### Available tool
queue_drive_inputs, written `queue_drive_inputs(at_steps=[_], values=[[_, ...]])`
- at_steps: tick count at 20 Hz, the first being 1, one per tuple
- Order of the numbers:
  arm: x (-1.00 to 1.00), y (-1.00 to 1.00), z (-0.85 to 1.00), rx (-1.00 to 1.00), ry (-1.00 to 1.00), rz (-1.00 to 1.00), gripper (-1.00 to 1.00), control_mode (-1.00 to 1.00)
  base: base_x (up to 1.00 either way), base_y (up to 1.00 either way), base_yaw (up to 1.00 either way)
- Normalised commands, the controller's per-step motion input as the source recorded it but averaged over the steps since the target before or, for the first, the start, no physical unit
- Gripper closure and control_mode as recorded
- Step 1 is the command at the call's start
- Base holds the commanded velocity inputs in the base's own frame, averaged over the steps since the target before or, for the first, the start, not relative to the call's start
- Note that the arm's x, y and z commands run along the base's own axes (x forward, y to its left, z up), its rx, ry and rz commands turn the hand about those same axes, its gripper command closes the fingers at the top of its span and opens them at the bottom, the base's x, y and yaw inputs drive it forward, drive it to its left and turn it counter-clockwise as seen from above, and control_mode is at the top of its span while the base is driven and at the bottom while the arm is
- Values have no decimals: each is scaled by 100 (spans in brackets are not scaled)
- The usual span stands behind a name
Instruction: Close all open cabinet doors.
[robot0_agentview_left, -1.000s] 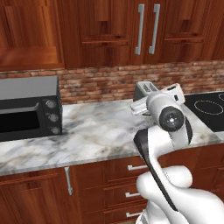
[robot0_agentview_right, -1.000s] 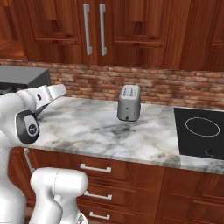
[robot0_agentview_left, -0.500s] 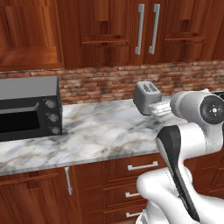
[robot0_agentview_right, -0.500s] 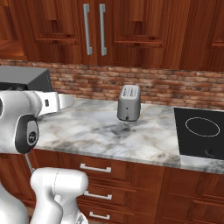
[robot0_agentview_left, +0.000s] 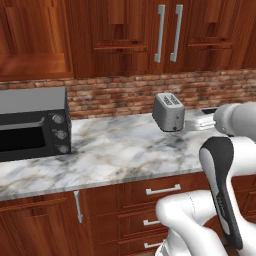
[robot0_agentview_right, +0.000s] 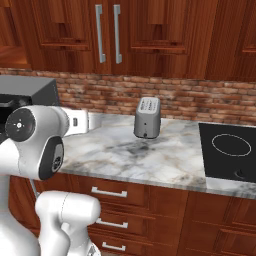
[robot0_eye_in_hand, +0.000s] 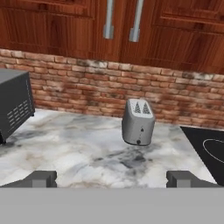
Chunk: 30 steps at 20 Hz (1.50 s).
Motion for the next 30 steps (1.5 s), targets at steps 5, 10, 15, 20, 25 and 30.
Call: queue_drive_inputs(at_steps=[5, 10, 15, 20, 25, 30], values=[[0, -1, -8, 0, 0, 0, -100, -100, 0, 0, 0], [-6, 3, -14, 0, 4, 0, -100, -100, 0, 0, 0], [-39, 25, -18, 0, 3, 2, -100, -100, 0, 0, 0], [-11, 8, -6, 0, 0, 2, -100, 100, -50, 37, 6], [0, 0, 0, 0, 0, 0, -100, 100, -55, 49, 8], [0, 0, 0, 0, 0, 0, -100, 100, -30, 63, 5]])
